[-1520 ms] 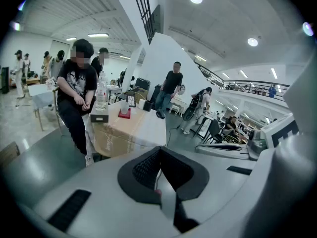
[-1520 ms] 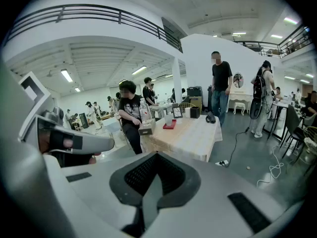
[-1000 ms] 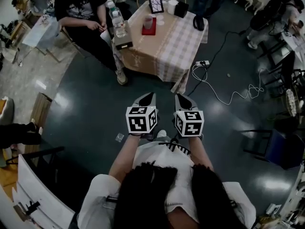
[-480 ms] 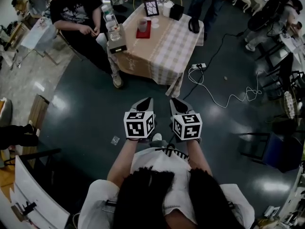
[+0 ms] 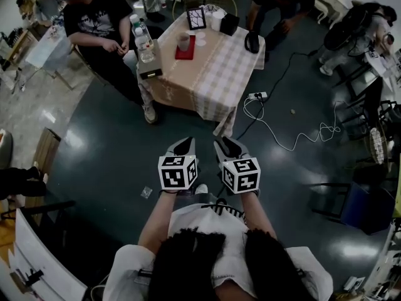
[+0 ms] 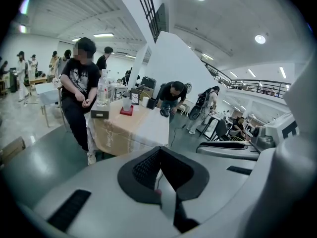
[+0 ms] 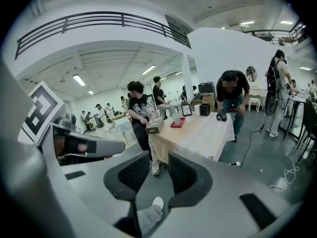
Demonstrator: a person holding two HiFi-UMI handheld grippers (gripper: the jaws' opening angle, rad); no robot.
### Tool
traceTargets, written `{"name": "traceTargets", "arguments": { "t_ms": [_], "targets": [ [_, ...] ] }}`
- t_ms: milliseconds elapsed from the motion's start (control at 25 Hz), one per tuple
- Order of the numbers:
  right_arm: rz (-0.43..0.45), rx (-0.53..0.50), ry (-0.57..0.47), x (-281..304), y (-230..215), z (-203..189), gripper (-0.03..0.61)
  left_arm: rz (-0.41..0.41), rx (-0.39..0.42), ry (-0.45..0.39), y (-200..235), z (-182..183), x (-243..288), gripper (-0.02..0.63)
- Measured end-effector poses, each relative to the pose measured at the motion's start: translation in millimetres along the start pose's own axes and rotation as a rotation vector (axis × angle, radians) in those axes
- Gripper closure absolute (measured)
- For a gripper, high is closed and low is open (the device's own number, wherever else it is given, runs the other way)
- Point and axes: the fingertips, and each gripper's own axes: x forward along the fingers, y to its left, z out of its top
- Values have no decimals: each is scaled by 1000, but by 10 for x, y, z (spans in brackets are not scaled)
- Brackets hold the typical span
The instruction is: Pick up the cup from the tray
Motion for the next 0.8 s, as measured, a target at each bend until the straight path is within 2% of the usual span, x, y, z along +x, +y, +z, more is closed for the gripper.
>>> {"name": "traceTargets", "arguments": {
  "t_ms": [240,800],
  "targets": [
    [4,-6,-6,270,-76,179,443,-3,4,4,161,189,229,607],
    [-16,10,-9,1148,-452,841,382,-2,18,22,655,972,1021,607]
  ]
}}
